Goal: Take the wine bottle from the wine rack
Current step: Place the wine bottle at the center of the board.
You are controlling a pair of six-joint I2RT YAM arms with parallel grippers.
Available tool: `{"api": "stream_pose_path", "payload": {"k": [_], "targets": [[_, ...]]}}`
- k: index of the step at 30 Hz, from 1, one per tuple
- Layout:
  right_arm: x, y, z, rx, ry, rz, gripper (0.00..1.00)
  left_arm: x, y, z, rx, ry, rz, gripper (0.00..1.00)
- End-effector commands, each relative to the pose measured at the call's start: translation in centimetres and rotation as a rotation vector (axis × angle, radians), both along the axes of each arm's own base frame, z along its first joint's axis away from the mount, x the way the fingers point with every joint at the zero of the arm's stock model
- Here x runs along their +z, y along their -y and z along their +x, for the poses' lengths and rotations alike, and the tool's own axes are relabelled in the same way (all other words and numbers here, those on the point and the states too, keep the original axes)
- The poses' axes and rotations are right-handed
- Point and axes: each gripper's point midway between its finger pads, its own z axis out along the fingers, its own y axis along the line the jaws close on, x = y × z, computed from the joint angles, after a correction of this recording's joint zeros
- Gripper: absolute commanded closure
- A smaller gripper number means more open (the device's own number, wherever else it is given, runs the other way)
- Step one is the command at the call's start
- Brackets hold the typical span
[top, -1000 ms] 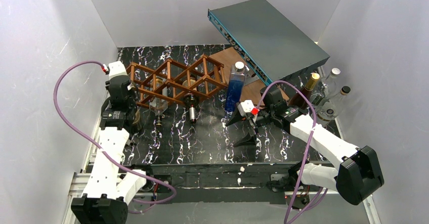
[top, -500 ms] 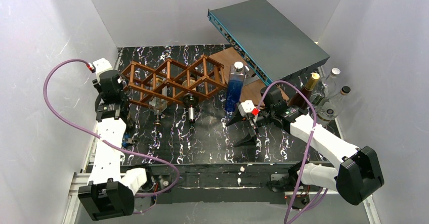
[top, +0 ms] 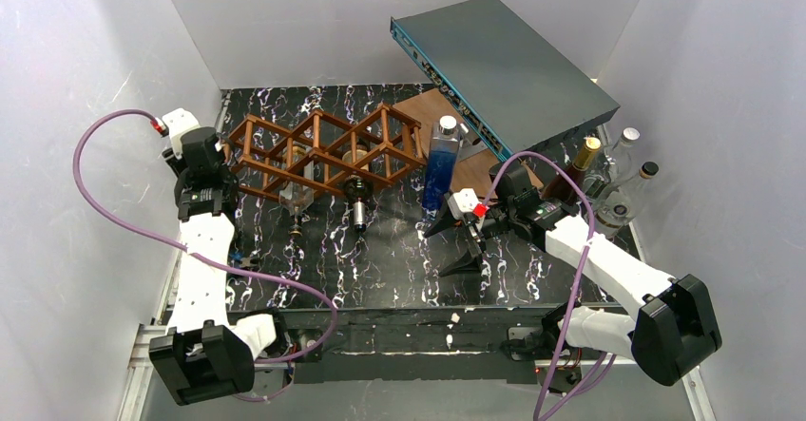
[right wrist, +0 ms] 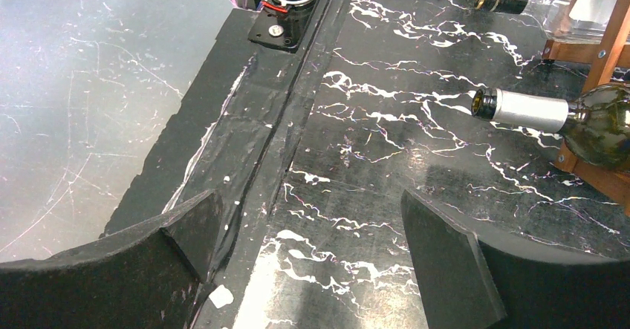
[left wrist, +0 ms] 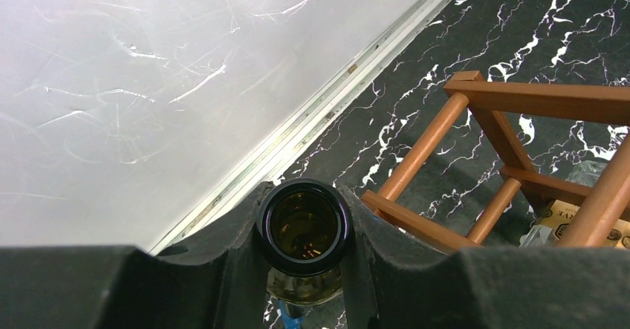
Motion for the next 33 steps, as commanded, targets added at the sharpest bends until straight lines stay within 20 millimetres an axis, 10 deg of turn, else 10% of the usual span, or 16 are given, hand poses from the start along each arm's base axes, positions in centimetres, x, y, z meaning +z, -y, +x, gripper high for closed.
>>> {"api": "stream_pose_path", "payload": {"k": [1,10,33], "targets": [[0.5,0.8,0.4,-0.017,-0.001,0.019,0.02,4.2,-1.3,-0.2,0.083,0.143,0.034,0.79],[0.6,0.8,0.4,-0.017,0.005,0.02,0.02,3.1,-1.2,-1.4,0.108,0.146,0.014,0.45],[0.7,0.8,0.4,-0.015,0.011,0.021,0.02,3.7,-1.1,-3.0,0.136,0.168,0.001,0.08]]}}
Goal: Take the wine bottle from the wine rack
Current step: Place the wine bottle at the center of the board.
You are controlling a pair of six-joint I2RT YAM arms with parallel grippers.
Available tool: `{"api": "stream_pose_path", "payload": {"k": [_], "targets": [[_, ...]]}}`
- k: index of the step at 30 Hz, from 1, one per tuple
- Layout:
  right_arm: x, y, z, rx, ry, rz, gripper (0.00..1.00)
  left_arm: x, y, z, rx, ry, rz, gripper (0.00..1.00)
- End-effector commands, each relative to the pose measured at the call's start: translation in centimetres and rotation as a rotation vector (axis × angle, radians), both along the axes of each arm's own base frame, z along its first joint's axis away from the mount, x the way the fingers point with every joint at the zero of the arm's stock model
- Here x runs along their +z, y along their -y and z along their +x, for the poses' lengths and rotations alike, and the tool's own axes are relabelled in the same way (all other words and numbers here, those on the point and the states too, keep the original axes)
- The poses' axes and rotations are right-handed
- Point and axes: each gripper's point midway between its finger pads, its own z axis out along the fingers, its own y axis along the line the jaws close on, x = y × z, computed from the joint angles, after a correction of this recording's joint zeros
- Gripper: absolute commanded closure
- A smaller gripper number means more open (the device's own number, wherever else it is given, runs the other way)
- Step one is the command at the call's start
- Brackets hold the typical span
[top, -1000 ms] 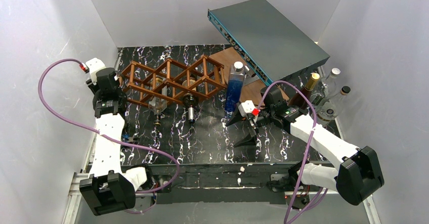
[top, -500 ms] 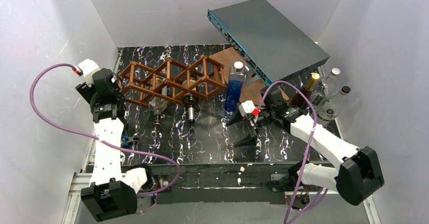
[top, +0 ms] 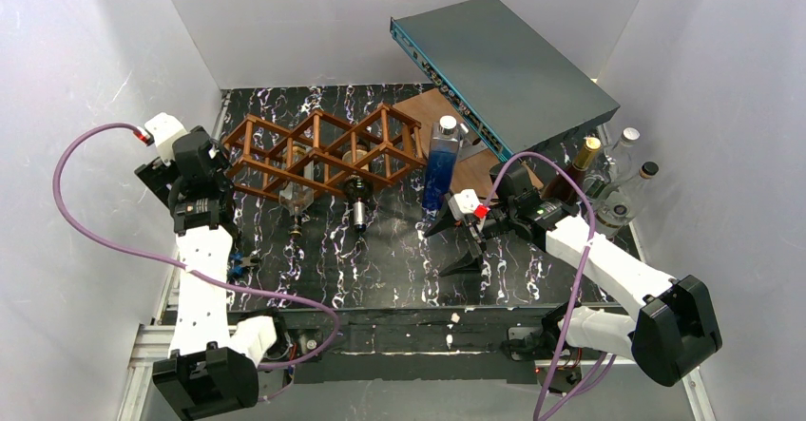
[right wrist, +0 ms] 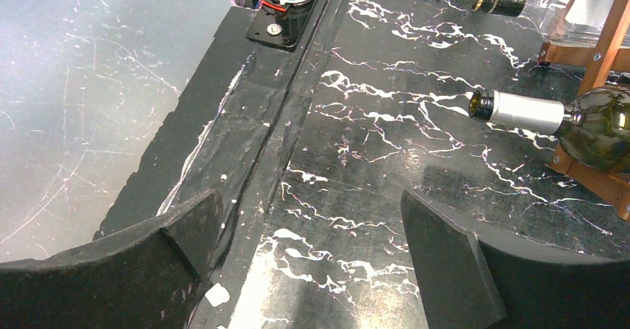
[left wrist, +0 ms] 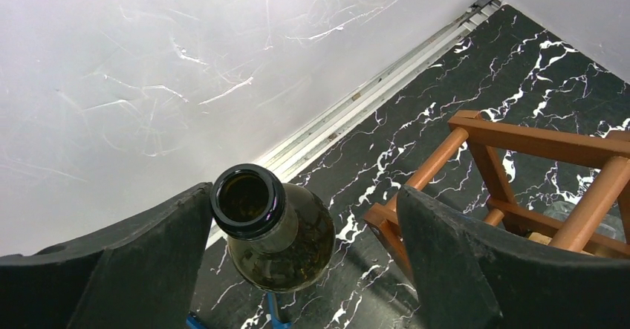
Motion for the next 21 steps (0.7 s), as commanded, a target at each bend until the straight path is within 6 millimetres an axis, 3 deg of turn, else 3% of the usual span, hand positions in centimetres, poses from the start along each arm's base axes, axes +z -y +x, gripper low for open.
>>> {"api": "stream_pose_path", "payload": {"k": [1,7,11,17,21], "targets": [[0.7,0.8,0.4,-0.018,-0.006,0.017,0.02,1.5,-0.6,-1.3,0.062,0.044,0.015,0.03],[0.6,0.8,0.4,-0.018,-0.006,0.016,0.02,3.1,-0.5,-1.8,0.063,0.081,0.011,0.02],[0.6,0.8,0.4,-0.019,-0.001,0.014,0.02,4.5,0.8,-2.2,0.007,0.13,-0.033,0.02],[0.3,0.9,0.5,-0.025,0.01,-0.003,0.01,6.0,5.4,-2.9,-0.208,0.229,-0.142,0.02],[0.2,1.0,0.6,-0.025,0.026,-0.014,0.02,5.6,8.8,-3.6,-0.366,0.238,-0.205,0.02]]}}
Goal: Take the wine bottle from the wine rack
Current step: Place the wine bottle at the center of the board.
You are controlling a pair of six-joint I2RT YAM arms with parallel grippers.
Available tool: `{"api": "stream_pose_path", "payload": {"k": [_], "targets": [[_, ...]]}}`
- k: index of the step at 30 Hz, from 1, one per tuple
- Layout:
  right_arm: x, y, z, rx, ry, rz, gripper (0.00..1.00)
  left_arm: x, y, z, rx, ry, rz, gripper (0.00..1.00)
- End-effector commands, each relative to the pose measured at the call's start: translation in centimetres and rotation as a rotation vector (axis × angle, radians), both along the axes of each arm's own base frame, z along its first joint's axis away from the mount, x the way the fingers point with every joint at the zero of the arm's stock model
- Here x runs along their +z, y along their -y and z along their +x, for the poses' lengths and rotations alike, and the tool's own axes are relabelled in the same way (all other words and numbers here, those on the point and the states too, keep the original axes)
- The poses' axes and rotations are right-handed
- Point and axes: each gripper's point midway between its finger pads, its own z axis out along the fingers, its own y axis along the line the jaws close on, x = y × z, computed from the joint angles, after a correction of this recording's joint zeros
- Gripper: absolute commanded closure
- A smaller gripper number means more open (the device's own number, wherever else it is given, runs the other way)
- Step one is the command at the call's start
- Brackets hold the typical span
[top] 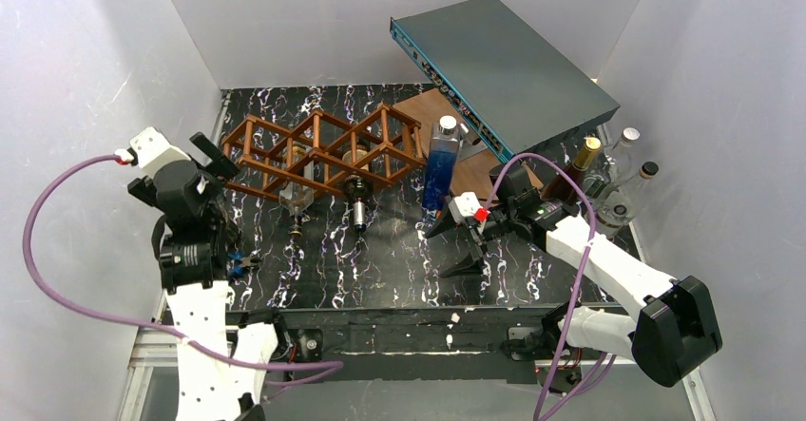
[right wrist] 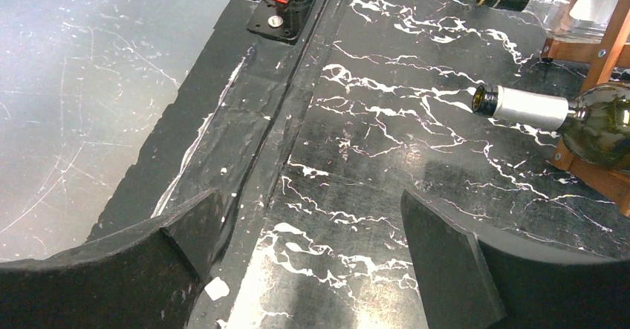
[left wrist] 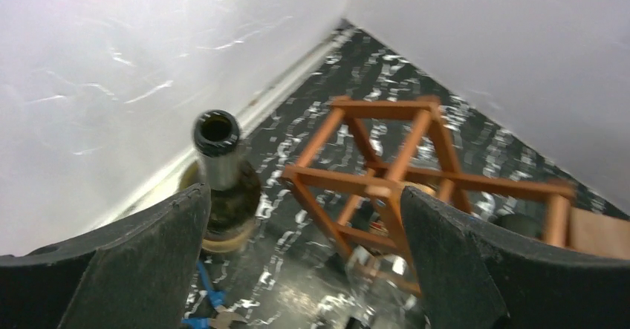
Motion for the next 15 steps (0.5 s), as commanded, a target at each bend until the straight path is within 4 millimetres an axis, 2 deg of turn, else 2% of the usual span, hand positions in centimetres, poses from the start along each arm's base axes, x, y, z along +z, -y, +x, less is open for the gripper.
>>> {"api": "stream_pose_path", "payload": {"k": [1,6,9,12,15], "targets": [[0.5,0.9,0.8,-0.029,0.017,-0.008,0.02,-0.1,4.7,-0.6,-0.227,0.023,-0.085,0.02],[0.3,1.1,0.9,-0.035,0.034,-0.022,0.02,-2.1,10.7,-1.3,-0.522,-0.033,-0.179,0.02],[0.2,1.2,1.1,-0.039,0.043,-0.027,0.02,-3.9,13.5,-2.1,-0.649,-0.093,-0.259,0.02],[0.2,1.3,1.2,-0.041,0.045,-0.03,0.02,-5.8,15.1,-2.8,-0.719,-0.145,-0.321,0.02],[0.1,1.3,1.2,-0.043,0.048,-0.031,0.02,-7.7,15.8,-3.2,-0.74,-0.186,-0.359,0.02]]}}
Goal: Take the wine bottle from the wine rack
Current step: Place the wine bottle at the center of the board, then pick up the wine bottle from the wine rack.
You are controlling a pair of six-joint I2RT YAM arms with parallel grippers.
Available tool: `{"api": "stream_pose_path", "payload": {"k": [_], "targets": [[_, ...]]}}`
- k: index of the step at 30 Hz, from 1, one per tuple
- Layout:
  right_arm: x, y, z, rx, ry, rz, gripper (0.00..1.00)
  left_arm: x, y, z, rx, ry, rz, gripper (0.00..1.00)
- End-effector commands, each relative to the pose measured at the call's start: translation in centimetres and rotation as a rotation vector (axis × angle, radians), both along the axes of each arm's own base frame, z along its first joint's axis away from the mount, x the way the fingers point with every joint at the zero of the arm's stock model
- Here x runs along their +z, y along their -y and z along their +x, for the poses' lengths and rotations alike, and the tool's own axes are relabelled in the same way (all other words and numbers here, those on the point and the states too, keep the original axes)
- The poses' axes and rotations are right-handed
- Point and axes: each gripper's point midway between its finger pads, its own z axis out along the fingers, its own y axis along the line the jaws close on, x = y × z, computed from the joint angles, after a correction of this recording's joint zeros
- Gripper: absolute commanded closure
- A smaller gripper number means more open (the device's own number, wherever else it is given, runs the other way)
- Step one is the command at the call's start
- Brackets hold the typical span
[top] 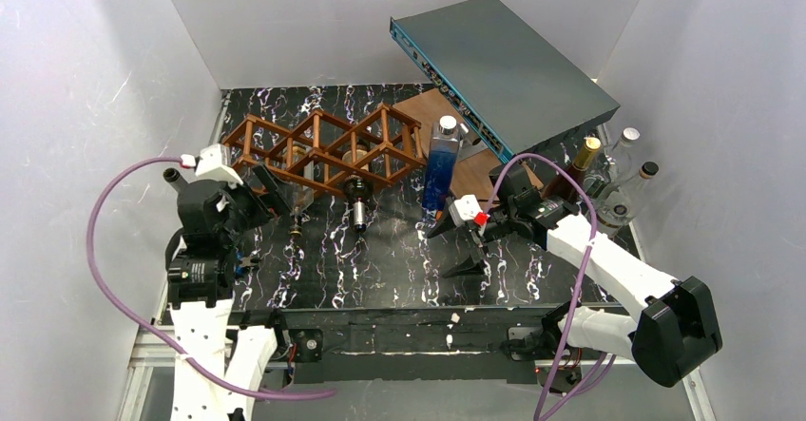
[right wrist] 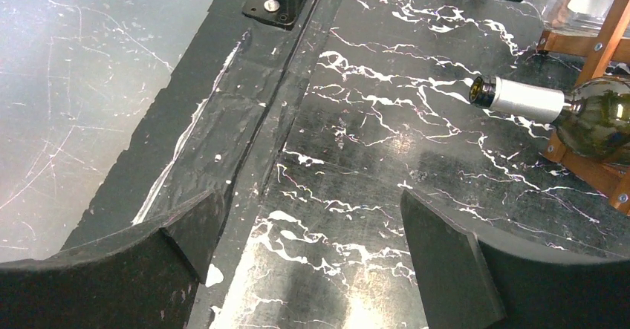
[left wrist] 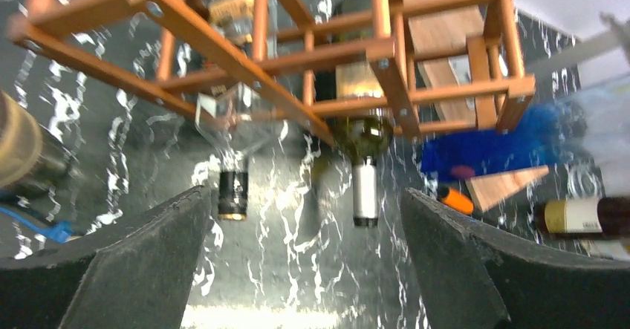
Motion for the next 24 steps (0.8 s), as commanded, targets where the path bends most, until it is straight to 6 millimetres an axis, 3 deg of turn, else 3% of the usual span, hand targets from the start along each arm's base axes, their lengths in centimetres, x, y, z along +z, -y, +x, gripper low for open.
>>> {"api": "stream_pose_path", "payload": {"k": [1,5,8,14,21,24], "targets": [[0.5,0.9,1.1,-0.045,0.006,-0.004,0.02,-3.5,2.7,-1.4,-0.12,-0.115,-0.089,0.02],[0.5,0.9,1.1,-0.045,0.007,-0.006,0.02,-6.4,3.8,-0.9,-0.174,-0.184,-0.113,0.02],[0.4,0.9,1.2,-0.048,0.008,-0.008,0.02,-8.4,3.6,-0.4,-0.16,-0.216,-0.099,0.02],[0.4,0.9,1.2,-0.047,0.008,-0.007,0.02,-10.7,3.2,1.7,-0.142,-0.107,-0.08,0.02],[0.3,1.0,1.2,-0.048,0.01,-0.008,0.02,-14.6,1.4,4.0,-0.054,-0.108,-0.036,0.03],[0.3,1.0,1.2,-0.047,0.011,-0.007,0.02,-15.2,0.7,4.6,-0.036,-0.079,0.009,0.03]]}}
